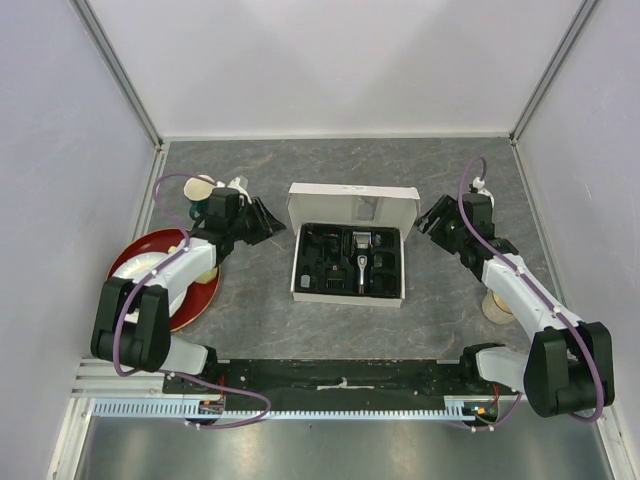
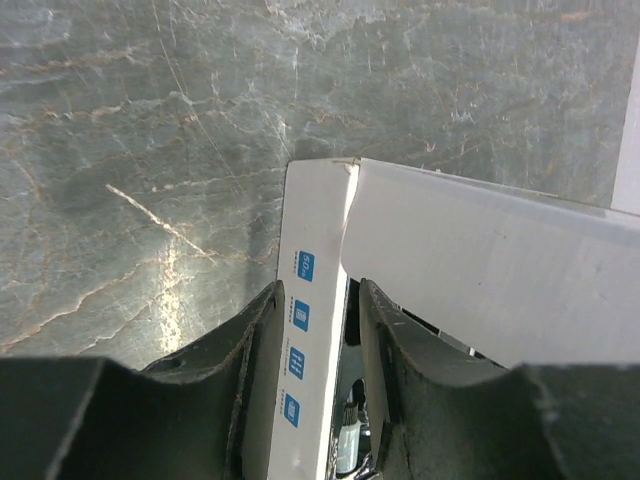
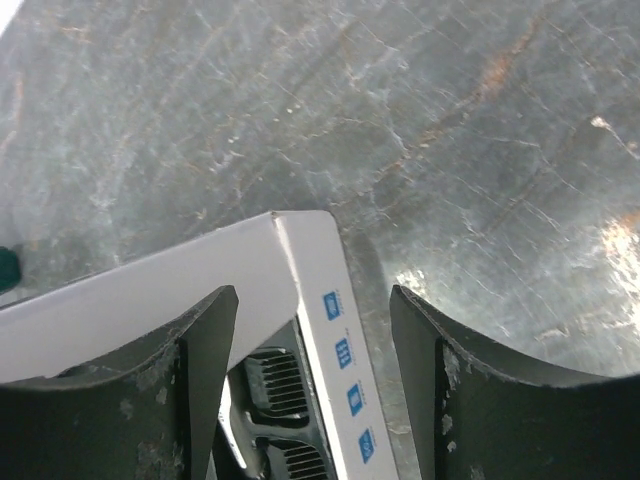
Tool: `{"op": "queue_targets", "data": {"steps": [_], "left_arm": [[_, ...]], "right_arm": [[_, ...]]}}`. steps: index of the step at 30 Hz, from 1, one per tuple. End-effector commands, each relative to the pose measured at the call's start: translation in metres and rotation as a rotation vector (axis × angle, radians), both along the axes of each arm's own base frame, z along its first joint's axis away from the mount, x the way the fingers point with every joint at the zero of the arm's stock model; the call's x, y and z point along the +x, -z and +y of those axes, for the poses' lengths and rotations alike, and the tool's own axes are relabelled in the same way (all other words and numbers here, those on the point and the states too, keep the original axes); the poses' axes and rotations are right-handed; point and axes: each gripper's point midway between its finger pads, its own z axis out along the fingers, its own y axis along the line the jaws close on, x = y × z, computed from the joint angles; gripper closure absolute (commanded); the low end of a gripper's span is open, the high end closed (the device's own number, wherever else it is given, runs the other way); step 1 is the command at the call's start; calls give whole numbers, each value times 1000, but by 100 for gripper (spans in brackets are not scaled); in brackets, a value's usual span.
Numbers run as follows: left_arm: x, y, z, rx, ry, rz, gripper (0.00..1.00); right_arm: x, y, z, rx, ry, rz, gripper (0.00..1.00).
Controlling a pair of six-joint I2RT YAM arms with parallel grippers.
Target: Sort the hair-cutting tools
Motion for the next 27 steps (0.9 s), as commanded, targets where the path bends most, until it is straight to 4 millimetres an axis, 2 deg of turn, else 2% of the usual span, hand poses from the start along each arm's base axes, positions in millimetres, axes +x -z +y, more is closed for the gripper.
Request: {"op": "queue_targets", "data": {"steps": [1, 2, 5, 9, 16, 27], "left_arm": [[22, -22, 2, 0, -62, -55, 58], [27, -31, -2, -21, -48, -99, 58], [27, -50, -19, -88, 42, -166, 57], [17, -60, -35, -130, 154, -202, 57], [-4, -57, -50, -144, 242, -221, 57], [-8, -46, -40, -91, 194, -200, 57]], "right_arm": [[24, -39, 16, 67, -46, -135, 30], [24, -39, 17, 74, -51, -134, 30], [22, -41, 22, 85, -81, -143, 30], [16, -38, 29, 108, -120, -134, 30], [4, -32, 35, 143, -142, -112, 31], [-13, -10, 30, 129, -133, -58, 32]]}}
